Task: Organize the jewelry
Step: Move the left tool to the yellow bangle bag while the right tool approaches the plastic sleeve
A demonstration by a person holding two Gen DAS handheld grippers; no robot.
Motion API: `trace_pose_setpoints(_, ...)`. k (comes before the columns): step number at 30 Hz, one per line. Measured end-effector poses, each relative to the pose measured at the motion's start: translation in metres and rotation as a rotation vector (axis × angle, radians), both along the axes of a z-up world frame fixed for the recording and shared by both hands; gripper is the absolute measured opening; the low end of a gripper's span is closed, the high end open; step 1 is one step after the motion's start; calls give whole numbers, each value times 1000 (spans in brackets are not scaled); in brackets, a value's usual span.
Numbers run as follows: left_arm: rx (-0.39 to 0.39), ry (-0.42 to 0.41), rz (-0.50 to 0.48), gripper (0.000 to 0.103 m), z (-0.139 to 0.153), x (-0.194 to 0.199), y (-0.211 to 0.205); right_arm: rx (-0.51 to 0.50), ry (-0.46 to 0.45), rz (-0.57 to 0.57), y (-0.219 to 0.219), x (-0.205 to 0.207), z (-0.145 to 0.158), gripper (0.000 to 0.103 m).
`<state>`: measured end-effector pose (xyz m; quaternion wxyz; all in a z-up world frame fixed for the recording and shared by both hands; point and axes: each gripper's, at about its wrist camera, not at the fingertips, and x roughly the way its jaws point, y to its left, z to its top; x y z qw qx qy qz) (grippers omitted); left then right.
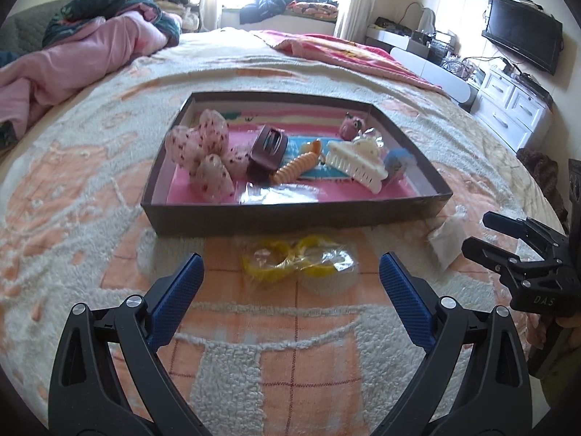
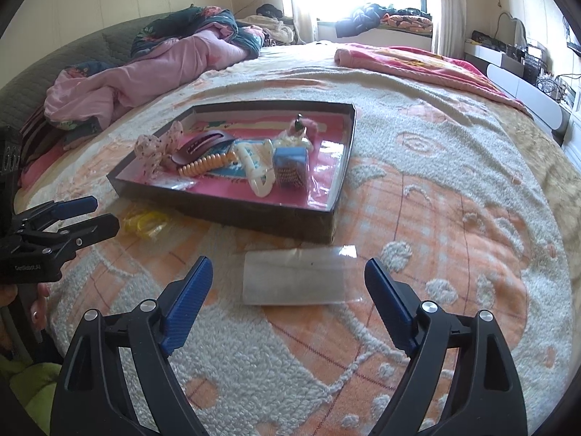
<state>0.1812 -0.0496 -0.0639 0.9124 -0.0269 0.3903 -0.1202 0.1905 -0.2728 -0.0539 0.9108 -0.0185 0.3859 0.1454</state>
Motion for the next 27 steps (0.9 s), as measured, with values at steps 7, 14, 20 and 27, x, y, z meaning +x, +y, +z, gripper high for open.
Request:
trace_pose_setpoints(7, -39, 68, 39, 92, -16, 10, 4, -12, 29, -17, -1, 2, -12, 90)
trace_pose_setpoints(14, -42, 107, 43, 92, -24, 21, -5, -51, 59, -34, 4, 12, -25, 95)
trace_pose_setpoints(20, -14, 117, 52, 92, -28, 30, -11, -74, 99, -32, 10, 25, -34, 96)
trace_pose_setpoints(27, -5, 117, 55, 92, -32, 35, -14, -89, 103, -25, 15, 30, -38, 95)
